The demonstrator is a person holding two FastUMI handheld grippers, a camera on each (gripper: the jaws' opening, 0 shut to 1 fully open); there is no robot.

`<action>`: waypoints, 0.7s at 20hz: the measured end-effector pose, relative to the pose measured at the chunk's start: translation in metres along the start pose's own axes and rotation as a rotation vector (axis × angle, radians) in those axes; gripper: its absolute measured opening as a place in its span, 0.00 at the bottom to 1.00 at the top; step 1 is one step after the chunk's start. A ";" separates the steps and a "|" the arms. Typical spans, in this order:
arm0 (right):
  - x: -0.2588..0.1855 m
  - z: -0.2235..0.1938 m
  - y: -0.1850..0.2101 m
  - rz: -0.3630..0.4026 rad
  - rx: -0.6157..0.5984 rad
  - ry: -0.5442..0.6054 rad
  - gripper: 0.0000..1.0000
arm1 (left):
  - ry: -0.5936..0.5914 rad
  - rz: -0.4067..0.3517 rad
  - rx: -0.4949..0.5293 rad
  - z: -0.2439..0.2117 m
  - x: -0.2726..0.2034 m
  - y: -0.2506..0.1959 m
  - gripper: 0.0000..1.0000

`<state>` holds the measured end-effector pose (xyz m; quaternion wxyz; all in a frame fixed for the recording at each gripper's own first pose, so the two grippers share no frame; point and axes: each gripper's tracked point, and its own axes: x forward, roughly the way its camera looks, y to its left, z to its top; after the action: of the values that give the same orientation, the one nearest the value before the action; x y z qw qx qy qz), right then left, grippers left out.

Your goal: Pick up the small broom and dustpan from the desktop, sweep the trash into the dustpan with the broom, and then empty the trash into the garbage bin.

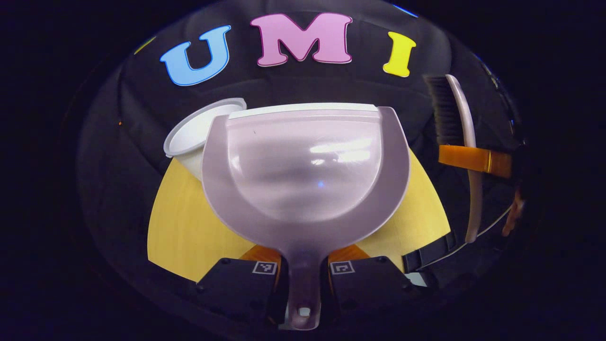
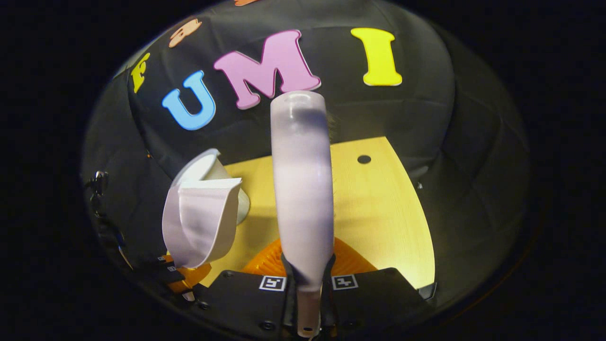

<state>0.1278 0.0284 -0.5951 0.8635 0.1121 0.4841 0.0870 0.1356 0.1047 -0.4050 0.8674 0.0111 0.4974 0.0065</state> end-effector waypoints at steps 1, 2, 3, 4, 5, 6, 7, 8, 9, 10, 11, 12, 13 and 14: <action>0.008 -0.016 0.002 0.003 0.016 0.051 0.21 | 0.028 -0.001 -0.003 -0.005 0.010 0.000 0.24; 0.015 -0.029 0.003 0.005 0.031 0.100 0.20 | 0.055 -0.011 -0.017 -0.011 0.023 -0.003 0.25; 0.024 -0.040 0.002 -0.009 0.042 0.130 0.20 | 0.091 -0.025 -0.032 -0.019 0.033 -0.006 0.24; 0.031 -0.053 0.001 -0.019 0.038 0.186 0.20 | 0.128 -0.029 -0.040 -0.028 0.041 -0.005 0.24; 0.041 -0.066 -0.002 -0.039 0.029 0.237 0.20 | 0.170 -0.026 -0.040 -0.037 0.050 -0.003 0.24; 0.049 -0.078 -0.004 -0.050 0.020 0.301 0.20 | 0.213 -0.017 -0.028 -0.046 0.060 -0.003 0.24; 0.061 -0.087 -0.006 -0.067 0.021 0.351 0.21 | 0.249 -0.010 -0.018 -0.057 0.072 -0.003 0.24; 0.070 -0.096 -0.003 -0.069 0.039 0.408 0.21 | 0.284 -0.006 -0.010 -0.067 0.086 -0.004 0.25; 0.081 -0.104 -0.002 -0.080 0.047 0.441 0.21 | 0.317 -0.002 -0.013 -0.077 0.097 -0.005 0.24; 0.090 -0.111 -0.003 -0.097 0.051 0.486 0.21 | 0.348 -0.011 -0.022 -0.080 0.107 -0.004 0.25; 0.096 -0.115 -0.004 -0.114 0.046 0.528 0.21 | 0.377 -0.019 -0.035 -0.083 0.116 -0.004 0.24; 0.096 -0.108 -0.002 -0.128 0.042 0.559 0.21 | 0.402 -0.028 -0.043 -0.078 0.115 0.000 0.24; 0.098 -0.108 -0.002 -0.138 0.036 0.591 0.21 | 0.423 -0.028 -0.044 -0.075 0.117 0.004 0.24; 0.098 -0.106 -0.001 -0.148 0.035 0.612 0.21 | 0.437 -0.023 -0.038 -0.074 0.114 0.002 0.25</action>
<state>0.0880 0.0648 -0.7291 0.6798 0.0601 0.7295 0.0454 0.1292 0.1103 -0.5411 0.7391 -0.0124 0.6734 0.0083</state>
